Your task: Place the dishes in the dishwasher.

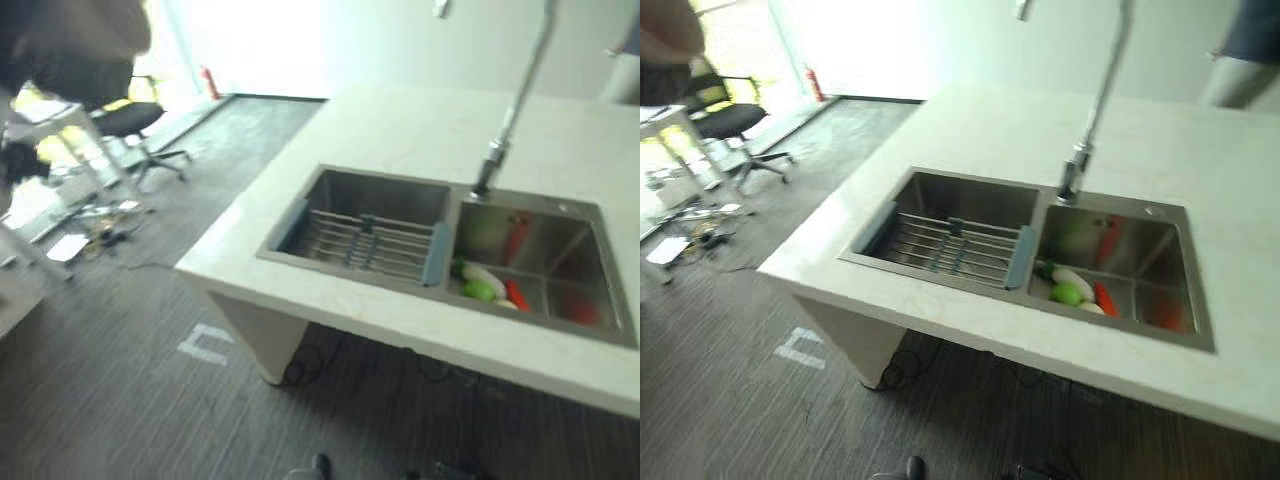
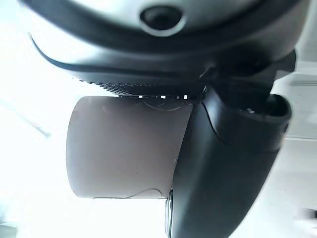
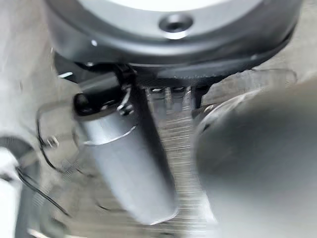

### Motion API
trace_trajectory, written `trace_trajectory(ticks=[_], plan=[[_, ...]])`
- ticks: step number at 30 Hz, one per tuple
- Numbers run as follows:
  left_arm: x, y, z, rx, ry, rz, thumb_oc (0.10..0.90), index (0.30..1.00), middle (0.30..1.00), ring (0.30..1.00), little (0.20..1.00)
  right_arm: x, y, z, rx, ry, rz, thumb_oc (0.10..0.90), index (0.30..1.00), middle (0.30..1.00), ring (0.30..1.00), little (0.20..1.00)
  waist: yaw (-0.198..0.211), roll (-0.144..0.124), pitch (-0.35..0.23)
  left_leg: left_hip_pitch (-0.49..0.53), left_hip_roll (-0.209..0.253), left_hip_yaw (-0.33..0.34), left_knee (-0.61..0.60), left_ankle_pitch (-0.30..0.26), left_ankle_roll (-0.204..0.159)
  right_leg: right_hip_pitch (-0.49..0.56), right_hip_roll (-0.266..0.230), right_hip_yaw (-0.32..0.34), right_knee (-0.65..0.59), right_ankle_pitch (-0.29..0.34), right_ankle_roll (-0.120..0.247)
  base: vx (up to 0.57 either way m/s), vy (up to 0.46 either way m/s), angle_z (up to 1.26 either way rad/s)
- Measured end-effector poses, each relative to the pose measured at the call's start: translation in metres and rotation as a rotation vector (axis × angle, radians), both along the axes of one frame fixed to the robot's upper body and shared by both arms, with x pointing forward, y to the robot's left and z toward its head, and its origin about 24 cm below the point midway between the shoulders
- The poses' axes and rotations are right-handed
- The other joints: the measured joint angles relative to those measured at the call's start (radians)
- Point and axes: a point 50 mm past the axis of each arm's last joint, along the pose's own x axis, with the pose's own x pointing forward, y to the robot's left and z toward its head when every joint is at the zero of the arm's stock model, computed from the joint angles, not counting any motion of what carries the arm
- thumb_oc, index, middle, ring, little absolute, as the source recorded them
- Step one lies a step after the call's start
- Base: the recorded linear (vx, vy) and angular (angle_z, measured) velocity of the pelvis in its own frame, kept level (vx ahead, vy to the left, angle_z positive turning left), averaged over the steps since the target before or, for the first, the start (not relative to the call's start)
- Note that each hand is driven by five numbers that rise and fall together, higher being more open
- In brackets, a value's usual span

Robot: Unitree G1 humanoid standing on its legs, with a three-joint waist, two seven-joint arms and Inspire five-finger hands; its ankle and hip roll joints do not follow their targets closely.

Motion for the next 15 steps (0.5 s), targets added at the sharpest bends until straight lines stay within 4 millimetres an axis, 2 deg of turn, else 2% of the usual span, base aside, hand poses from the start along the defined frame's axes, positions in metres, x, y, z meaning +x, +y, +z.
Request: trace_trajectory(ticks=[1,2,3,4,5,6,7,8,9,10,12,13,15], plan=[[-0.017,0.018,-0.031,-0.076,0.094,0.078,0.4,0.3,0.3,0.3,0.3,-0.003,-0.006,0.001,-0.018,0.01,0.006,0.8,0.9,0.9,0.9,0.9,0.005,-0.007,0.009,0.004,0.009,0.044,-0.002,-0.001,0.0,0.022,-0.021,-0.025,0.007,-0.016,-0.011,-0.25,0.102,1.97],[-0.026,0.026,-0.066,-0.228,0.137,0.128,0.4,0.3,0.3,0.3,0.3,-0.008,-0.011,0.002,-0.042,0.032,0.023,0.8,0.9,0.9,0.9,0.9,0.004,-0.022,0.024,0.0,0.002,0.086,0.036,-0.026,0.047,0.069,-0.066,-0.075,0.01,-0.039,-0.013,-0.24,0.139,1.88],[-0.03,0.024,-0.096,-0.373,0.117,0.149,0.4,0.3,0.3,0.3,0.3,-0.014,-0.019,0.004,-0.071,0.053,0.02,0.8,0.9,0.9,0.9,0.9,0.006,-0.036,0.034,-0.013,0.004,0.116,0.135,-0.025,0.03,0.102,-0.101,-0.102,0.009,-0.056,0.003,-0.08,0.135,1.81],[-0.032,0.019,-0.12,-0.465,0.129,0.171,0.4,0.3,0.3,0.3,0.3,-0.018,-0.023,0.005,-0.089,0.071,0.02,0.8,0.9,0.9,0.9,0.9,0.012,-0.07,0.04,-0.022,0.01,0.128,0.254,-0.041,-0.006,0.137,-0.127,-0.124,-0.015,-0.083,0.024,-0.07,0.164,1.38],[-0.028,0.01,-0.137,-0.53,0.142,0.164,0.4,0.3,0.3,0.3,0.3,-0.019,-0.027,0.006,-0.108,0.073,0.013,0.8,0.9,0.9,0.9,0.9,0.021,-0.078,0.04,-0.019,0.023,0.137,0.332,-0.06,-0.017,0.153,-0.149,-0.158,-0.017,-0.082,0.061,0.01,0.179,1.36],[-0.018,-0.006,-0.157,-0.597,0.177,0.13,0.4,0.3,0.3,0.3,0.3,-0.018,-0.029,0.007,-0.123,0.061,0.007,0.8,0.9,0.9,0.9,0.9,0.021,-0.089,0.038,0.003,0.031,0.138,0.371,-0.076,-0.033,0.161,-0.177,-0.192,-0.02,-0.077,0.074,-0.05,0.211,1.22],[-0.007,-0.023,-0.172,-0.621,0.249,0.081,0.4,0.3,0.3,0.3,0.3,-0.009,-0.03,0.008,-0.129,0.033,0.01,0.8,0.9,0.9,0.9,0.9,0.02,-0.093,0.041,0.062,0.023,0.141,0.351,-0.105,-0.03,0.142,-0.206,-0.181,0.005,-0.077,0.089,-0.01,0.227,1.21],[0.002,-0.036,-0.181,-0.617,0.321,0.024,0.4,0.3,0.3,0.3,0.3,0.004,-0.027,0.008,-0.124,-0.003,0.013,0.8,0.9,0.9,0.9,0.9,0.004,-0.117,0.054,0.137,-0.004,0.151,0.223,-0.106,-0.08,0.12,-0.221,-0.131,0.039,-0.076,0.119,0.0,0.193,0.93],[0.012,-0.044,-0.185,-0.621,0.357,-0.004,0.4,0.3,0.3,0.3,0.3,0.012,-0.017,0.006,-0.102,-0.025,0.007,0.8,0.9,0.9,0.9,0.9,-0.008,-0.141,0.078,0.142,-0.046,0.173,0.194,-0.074,-0.027,0.116,-0.237,-0.098,0.048,-0.069,0.116,0.05,0.231,0.85],[0.022,-0.054,-0.192,-0.62,0.404,-0.033,0.4,0.3,0.3,0.3,0.3,0.026,0.003,0.002,-0.045,-0.052,0.011,0.8,0.9,0.9,0.9,0.9,-0.024,-0.164,0.081,0.133,-0.065,0.151,0.173,-0.069,-0.027,0.098,-0.211,-0.103,0.063,-0.085,0.119,0.09,0.265,0.42],[0.023,-0.057,-0.199,-0.622,0.438,-0.027,0.4,0.3,0.3,0.3,0.3,0.048,0.032,0.001,0.031,-0.121,0.035,0.8,0.9,0.9,0.9,0.9,-0.027,-0.164,0.082,0.12,-0.077,0.165,0.186,-0.086,0.001,0.082,-0.123,-0.111,0.041,-0.106,0.102,0.12,0.287,0.03],[0.026,-0.062,-0.201,-0.63,0.44,-0.039,0.4,0.3,0.3,0.3,0.3,0.055,0.041,0.002,0.053,-0.141,0.043,0.8,0.9,0.9,0.9,0.9,-0.053,-0.15,0.089,0.118,-0.097,0.145,0.192,-0.091,0.013,0.109,-0.119,-0.095,0.008,-0.071,0.105,0.12,0.242,0.11],[0.027,-0.058,-0.195,-0.608,0.423,-0.035,0.4,0.3,0.3,0.3,0.3,0.056,0.035,0.003,0.023,-0.133,0.076,0.8,0.9,0.9,0.9,0.9,-0.05,-0.115,0.094,0.114,-0.126,0.159,0.214,-0.118,0.052,0.123,-0.145,-0.094,-0.032,-0.026,0.126,0.17,0.326,0.12]])
